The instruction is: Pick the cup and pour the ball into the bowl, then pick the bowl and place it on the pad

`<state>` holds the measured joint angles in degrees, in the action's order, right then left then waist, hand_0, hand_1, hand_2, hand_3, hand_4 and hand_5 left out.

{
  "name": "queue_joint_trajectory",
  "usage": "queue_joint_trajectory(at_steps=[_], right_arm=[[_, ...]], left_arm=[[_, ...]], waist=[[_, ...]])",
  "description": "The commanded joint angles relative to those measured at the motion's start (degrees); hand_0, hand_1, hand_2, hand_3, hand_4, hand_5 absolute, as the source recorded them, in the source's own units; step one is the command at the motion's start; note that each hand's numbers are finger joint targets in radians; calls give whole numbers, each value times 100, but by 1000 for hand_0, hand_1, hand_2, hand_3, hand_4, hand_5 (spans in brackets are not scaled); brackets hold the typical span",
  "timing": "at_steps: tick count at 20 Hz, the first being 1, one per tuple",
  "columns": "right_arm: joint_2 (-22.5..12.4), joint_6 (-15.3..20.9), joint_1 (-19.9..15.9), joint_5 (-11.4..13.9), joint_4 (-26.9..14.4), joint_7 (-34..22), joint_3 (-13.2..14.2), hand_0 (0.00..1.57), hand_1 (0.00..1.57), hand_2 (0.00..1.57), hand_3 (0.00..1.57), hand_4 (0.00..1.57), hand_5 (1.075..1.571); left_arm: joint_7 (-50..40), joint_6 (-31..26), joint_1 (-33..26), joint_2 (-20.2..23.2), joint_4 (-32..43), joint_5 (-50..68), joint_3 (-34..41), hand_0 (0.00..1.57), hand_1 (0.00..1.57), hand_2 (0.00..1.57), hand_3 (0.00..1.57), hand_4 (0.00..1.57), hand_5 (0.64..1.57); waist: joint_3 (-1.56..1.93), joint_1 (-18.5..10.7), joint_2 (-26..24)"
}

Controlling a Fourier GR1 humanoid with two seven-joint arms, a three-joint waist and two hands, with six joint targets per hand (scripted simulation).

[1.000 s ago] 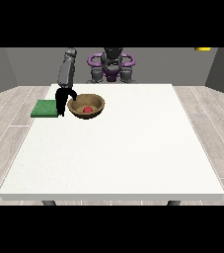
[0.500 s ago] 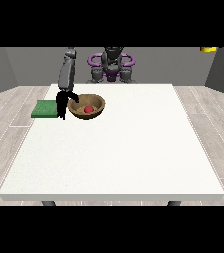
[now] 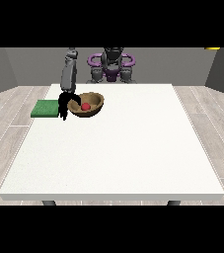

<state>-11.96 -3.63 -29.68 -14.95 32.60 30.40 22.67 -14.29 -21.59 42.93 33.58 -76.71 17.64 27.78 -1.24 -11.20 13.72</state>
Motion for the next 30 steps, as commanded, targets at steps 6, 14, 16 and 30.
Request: queue_joint_trajectory(at_steps=[6,14,16,30], right_arm=[[-557,998,570,430,-387,-530,-64,1571,1571,1571,1566,903,1495],[-1081,1522,604,762,276,-1503,-522,1571,1571,1571,1248,1012,1546],[-1370,1465,624,728,370,-1999,-556,1571,1571,1571,1111,1026,1548],[-3001,201,-178,636,812,-3778,-607,1571,1571,1571,566,1085,1564]], left_arm=[[-28,-222,214,303,-13,349,216,0,0,0,0,1071,1523],[-32,-218,-91,220,397,207,161,0,0,0,0,1186,1526],[49,-274,-316,83,512,251,191,0,0,0,0,1191,1528],[1042,-369,-922,661,1504,-3,702,0,0,0,0,1205,1545]], waist=[[112,-228,603],[85,-32,-115],[74,57,-387],[119,916,-426]])
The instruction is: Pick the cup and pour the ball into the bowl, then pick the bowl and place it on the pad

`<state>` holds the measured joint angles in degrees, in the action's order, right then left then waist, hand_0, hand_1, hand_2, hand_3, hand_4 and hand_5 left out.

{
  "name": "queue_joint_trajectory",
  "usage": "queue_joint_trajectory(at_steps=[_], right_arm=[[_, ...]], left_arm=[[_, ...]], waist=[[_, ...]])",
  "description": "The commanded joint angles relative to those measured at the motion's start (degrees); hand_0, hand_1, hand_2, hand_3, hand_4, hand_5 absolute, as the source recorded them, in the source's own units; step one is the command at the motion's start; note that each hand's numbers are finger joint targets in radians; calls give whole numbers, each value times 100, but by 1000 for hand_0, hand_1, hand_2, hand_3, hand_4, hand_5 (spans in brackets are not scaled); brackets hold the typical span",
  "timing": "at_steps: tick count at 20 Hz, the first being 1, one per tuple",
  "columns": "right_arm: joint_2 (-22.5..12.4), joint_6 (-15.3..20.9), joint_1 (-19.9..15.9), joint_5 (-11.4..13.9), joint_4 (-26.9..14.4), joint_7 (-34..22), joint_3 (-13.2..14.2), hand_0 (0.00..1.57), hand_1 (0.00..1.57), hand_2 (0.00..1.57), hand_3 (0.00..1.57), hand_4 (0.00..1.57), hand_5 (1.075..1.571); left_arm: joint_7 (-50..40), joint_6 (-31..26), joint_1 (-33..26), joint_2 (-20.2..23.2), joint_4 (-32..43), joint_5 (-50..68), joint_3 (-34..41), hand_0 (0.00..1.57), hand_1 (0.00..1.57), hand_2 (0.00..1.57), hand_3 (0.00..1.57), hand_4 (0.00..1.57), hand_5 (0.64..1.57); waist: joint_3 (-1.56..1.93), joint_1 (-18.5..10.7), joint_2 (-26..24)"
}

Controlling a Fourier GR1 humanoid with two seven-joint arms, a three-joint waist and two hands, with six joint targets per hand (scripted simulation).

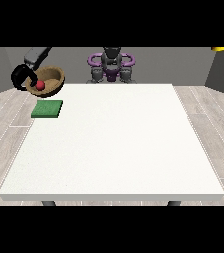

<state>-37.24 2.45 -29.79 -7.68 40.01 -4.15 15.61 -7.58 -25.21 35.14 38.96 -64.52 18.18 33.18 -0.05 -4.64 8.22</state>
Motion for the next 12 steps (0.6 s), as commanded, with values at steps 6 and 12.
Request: queue_joint_trajectory(at_steps=[6,12], right_arm=[[-542,-607,6,-135,-308,-27,326,1571,1571,1571,585,1094,1564],[-58,-301,-40,-194,-316,188,385,1571,1571,1571,453,1069,1566]], left_arm=[[631,7,-606,-134,12,-112,-85,0,0,0,0,1207,1551],[960,-366,-525,421,584,86,181,0,0,0,0,1212,1553]], waist=[[9,53,25],[7,85,344]])
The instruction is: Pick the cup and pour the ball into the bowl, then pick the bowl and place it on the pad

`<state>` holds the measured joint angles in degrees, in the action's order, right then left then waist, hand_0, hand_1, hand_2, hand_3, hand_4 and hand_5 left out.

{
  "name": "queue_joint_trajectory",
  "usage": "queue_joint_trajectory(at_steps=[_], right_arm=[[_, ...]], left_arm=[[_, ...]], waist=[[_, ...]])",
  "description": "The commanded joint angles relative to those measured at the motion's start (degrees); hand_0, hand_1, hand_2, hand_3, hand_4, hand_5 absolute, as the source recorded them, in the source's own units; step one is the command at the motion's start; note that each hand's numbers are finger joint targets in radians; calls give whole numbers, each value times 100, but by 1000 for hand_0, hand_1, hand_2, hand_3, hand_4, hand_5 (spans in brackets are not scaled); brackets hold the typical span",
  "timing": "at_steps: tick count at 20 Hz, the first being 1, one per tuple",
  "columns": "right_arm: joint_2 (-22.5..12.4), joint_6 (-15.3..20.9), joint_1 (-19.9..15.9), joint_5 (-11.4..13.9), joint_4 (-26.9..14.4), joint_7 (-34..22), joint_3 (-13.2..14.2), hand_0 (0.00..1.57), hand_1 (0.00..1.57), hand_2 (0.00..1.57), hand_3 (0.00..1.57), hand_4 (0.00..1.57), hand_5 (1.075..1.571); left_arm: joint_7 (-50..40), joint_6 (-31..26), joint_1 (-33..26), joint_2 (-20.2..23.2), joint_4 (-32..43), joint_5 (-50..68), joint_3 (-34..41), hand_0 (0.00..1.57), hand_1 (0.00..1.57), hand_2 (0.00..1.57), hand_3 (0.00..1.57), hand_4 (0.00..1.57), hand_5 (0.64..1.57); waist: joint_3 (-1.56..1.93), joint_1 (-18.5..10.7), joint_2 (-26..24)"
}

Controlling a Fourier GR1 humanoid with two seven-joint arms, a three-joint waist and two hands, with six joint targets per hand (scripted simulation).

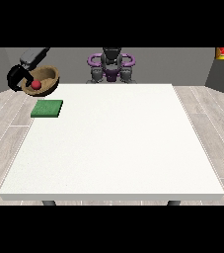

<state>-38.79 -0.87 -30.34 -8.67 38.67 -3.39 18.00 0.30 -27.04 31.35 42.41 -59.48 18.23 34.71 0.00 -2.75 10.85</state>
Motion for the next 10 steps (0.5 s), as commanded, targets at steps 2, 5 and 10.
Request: queue_joint_trajectory(at_steps=[2,5,10], right_arm=[[664,361,22,-48,95,283,-18,1571,1571,1571,444,1060,1569],[585,324,-334,-185,-61,278,152,1571,1571,1571,532,1032,1571],[327,-50,-229,-491,-574,282,519,1571,1571,1571,600,992,1571]], left_arm=[[560,-56,-124,51,271,-75,60,0,0,0,0,1208,1553],[531,-165,224,423,450,116,190,0,0,0,0,1207,1555],[86,-195,2,319,159,260,7,0,0,0,0,1199,1558]], waist=[[-1,52,217],[0,1,595],[5,-44,199]])
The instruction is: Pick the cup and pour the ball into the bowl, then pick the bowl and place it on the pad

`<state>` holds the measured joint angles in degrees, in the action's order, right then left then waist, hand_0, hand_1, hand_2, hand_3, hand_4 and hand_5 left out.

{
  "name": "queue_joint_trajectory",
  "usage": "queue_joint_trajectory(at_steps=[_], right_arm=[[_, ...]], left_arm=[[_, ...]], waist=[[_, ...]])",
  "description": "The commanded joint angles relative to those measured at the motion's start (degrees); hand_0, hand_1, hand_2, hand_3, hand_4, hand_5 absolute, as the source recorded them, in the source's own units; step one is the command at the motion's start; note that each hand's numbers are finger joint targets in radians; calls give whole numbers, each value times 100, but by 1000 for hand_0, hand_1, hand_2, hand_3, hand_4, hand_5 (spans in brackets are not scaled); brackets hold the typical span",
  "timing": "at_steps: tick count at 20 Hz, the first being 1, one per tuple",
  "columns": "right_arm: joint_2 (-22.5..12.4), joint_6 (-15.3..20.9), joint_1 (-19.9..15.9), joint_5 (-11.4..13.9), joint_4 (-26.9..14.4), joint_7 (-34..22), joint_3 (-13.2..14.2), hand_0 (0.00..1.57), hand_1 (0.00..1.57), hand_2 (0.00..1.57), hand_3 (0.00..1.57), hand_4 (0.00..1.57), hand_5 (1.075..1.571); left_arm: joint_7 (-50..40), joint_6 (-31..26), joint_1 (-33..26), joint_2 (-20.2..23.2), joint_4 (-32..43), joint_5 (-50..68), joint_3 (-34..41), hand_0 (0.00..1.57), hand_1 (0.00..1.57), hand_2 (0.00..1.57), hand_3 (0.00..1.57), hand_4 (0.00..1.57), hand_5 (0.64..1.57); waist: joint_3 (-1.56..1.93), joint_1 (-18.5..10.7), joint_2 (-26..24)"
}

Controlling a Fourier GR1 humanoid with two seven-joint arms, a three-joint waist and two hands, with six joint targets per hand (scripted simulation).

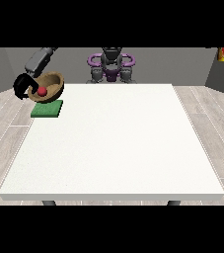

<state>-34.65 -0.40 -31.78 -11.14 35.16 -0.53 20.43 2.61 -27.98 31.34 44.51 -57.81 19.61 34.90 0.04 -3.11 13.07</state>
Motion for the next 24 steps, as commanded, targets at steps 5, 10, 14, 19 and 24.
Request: queue_joint_trajectory(at_steps=[5,10,14,19,24], right_arm=[[-158,502,-40,2,-260,26,216,1571,1571,1571,1155,0,1551],[-539,622,-322,-67,-383,-136,399,1508,1508,1412,824,0,1552],[0,908,-324,-111,-376,193,376,1463,1463,1413,835,0,1532],[-38,1099,-666,-37,-402,455,364,1385,1385,1336,721,0,1536],[-164,817,-715,246,-491,-85,-34,194,194,412,787,0,1454]], left_arm=[[221,-116,-28,261,238,98,87,0,0,0,0,1189,1562],[107,-66,-22,273,93,129,-24,0,0,0,0,1195,1561],[189,-110,9,480,291,153,34,0,0,0,0,1185,1563],[307,42,159,379,125,164,-58,0,0,0,0,1191,1564],[289,-109,49,379,189,171,-158,0,0,0,0,1194,1569]], waist=[[-3,10,161],[-2,-38,88],[-2,-79,242],[2,-202,574],[-1,-354,312]])
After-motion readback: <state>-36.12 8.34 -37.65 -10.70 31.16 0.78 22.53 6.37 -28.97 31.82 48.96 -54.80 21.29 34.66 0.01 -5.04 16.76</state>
